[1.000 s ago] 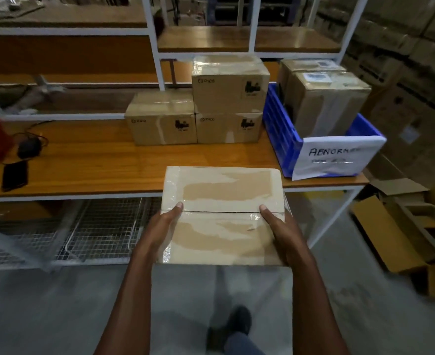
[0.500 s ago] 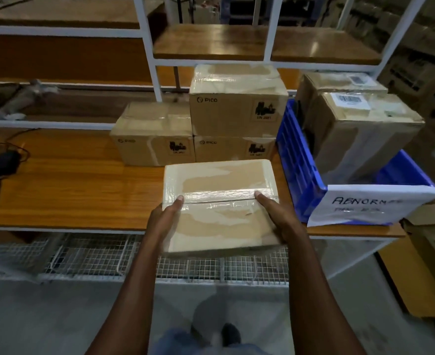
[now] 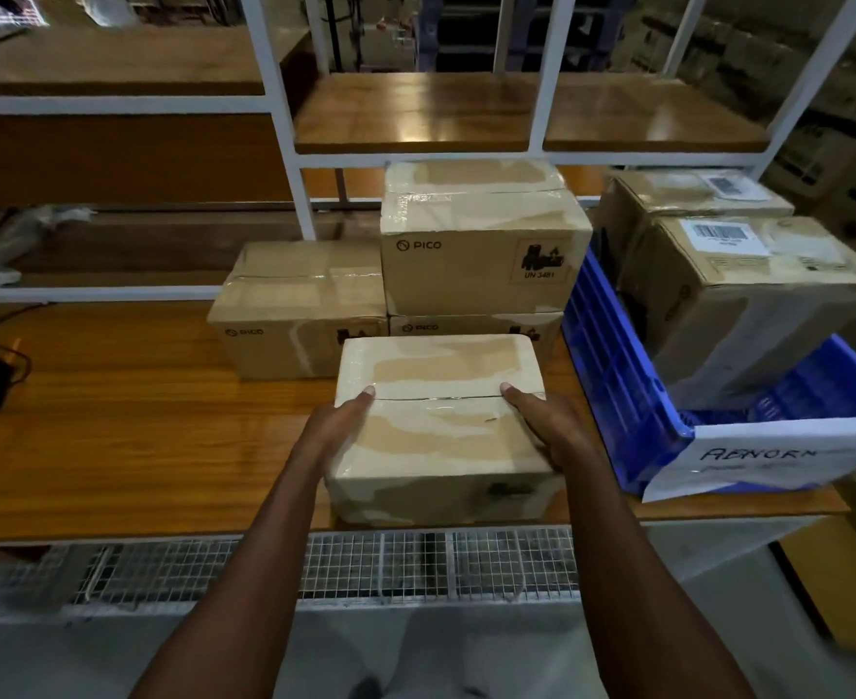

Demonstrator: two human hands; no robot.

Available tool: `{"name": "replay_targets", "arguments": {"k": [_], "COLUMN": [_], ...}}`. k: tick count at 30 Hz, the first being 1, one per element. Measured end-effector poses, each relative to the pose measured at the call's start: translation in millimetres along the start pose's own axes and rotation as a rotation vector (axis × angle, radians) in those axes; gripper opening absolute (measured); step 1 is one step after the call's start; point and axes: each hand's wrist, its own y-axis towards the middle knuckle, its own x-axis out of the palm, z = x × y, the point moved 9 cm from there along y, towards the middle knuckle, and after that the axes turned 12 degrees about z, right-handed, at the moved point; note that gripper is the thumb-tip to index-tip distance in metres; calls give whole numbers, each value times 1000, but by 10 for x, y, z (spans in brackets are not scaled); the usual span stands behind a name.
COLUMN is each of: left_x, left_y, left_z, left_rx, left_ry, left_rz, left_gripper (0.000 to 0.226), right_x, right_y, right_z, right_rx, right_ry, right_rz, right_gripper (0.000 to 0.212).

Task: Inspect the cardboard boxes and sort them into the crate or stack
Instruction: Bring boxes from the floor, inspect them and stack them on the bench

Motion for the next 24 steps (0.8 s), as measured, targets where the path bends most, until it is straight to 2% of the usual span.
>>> {"name": "replay_targets", "arguments": {"k": [3, 5, 7, 10, 13, 17, 20, 24], "left_x": [-28, -20, 6, -1, 69, 421, 656, 714], "left_y": [109, 190, 221, 320, 232, -106, -144, -139], "left_z": [42, 97, 182, 305, 580, 979, 973, 1019], "left_rx": [22, 61, 89, 169, 380, 717, 725, 706], "left_ry": [60, 60, 52, 134, 477, 740, 931, 1023], "left_rz": [56, 81, 62, 78, 180, 232, 153, 137], "left_gripper": [60, 50, 49, 82, 95, 79, 66, 67], "right_x": [-28, -29, 121, 422, 492, 506, 534, 570], "right_y": [50, 74, 62, 20, -5, 18, 4, -24], "right_z": [-261, -518, -708, -709, -649, -676, -690, -866], "right_rx": [-221, -436, -546, -536, -502, -479, -468, -505], "right_ry": [-147, -345, -522, -753, -849, -922, -939, -991], "right_rz": [113, 226, 206, 46, -2, -33, -35, 29], "right_gripper": [53, 67, 80, 80, 80, 80, 80, 75]}}
